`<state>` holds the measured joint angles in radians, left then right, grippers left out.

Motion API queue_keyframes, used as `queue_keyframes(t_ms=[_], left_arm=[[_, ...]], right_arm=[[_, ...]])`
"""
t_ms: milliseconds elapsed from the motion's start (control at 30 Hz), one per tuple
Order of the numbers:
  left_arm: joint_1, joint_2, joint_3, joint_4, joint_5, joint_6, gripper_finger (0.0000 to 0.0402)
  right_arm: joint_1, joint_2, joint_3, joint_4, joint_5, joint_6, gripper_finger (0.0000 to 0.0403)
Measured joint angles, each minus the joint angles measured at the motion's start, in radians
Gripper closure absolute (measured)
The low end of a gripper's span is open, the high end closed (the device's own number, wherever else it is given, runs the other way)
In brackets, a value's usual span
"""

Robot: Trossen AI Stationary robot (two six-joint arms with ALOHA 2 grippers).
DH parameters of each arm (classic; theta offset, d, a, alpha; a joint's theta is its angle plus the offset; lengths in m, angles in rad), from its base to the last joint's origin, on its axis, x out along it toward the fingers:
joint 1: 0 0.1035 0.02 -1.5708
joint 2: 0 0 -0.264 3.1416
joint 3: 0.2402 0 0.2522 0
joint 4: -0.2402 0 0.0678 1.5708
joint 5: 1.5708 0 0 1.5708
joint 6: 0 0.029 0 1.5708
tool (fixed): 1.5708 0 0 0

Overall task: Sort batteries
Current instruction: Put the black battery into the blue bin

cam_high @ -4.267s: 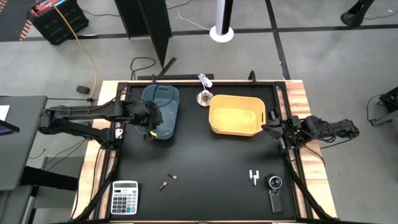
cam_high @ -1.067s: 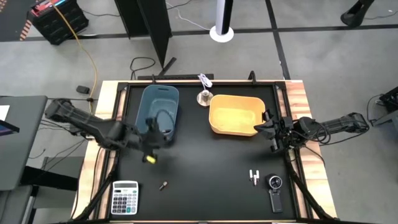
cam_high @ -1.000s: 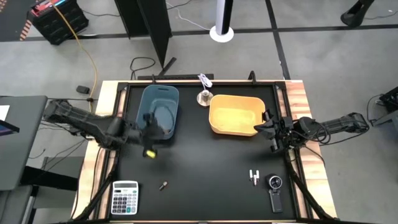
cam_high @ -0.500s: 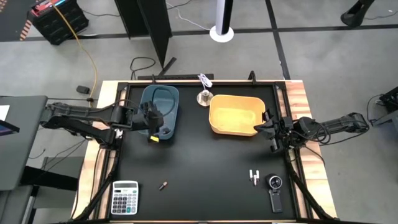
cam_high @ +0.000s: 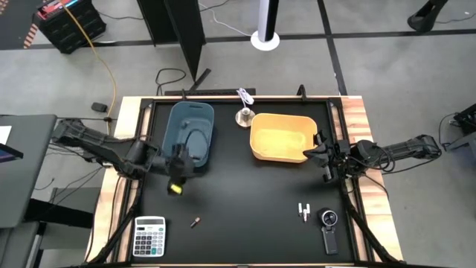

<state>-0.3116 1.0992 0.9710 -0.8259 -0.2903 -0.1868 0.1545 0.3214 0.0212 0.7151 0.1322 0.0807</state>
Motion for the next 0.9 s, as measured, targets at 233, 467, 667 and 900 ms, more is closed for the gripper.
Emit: queue_keyframes(t_ms=[233, 467, 667, 900], left_arm=[[-0.182, 0.061, -0.009, 0.022, 0.006, -0.208, 0.0259], [-0.307, 0.247, -0.009, 0.037, 0.023, -0.397, 0.0260], [-0.360, 0.431, -0.009, 0.121, 0.038, -0.544, 0.0260], [-0.362, 0.546, -0.009, 0.224, 0.103, -0.637, 0.0260]], right_arm=[[0.000, 0.000, 0.000, 0.000, 0.002, 0.002, 0.0369], [0.000, 0.000, 0.000, -0.004, 0.005, 0.007, 0.0369], [0.000, 0.000, 0.000, 0.005, 0.006, 0.009, 0.0369], [0.000, 0.000, 0.000, 0.004, 0.008, 0.009, 0.0369]])
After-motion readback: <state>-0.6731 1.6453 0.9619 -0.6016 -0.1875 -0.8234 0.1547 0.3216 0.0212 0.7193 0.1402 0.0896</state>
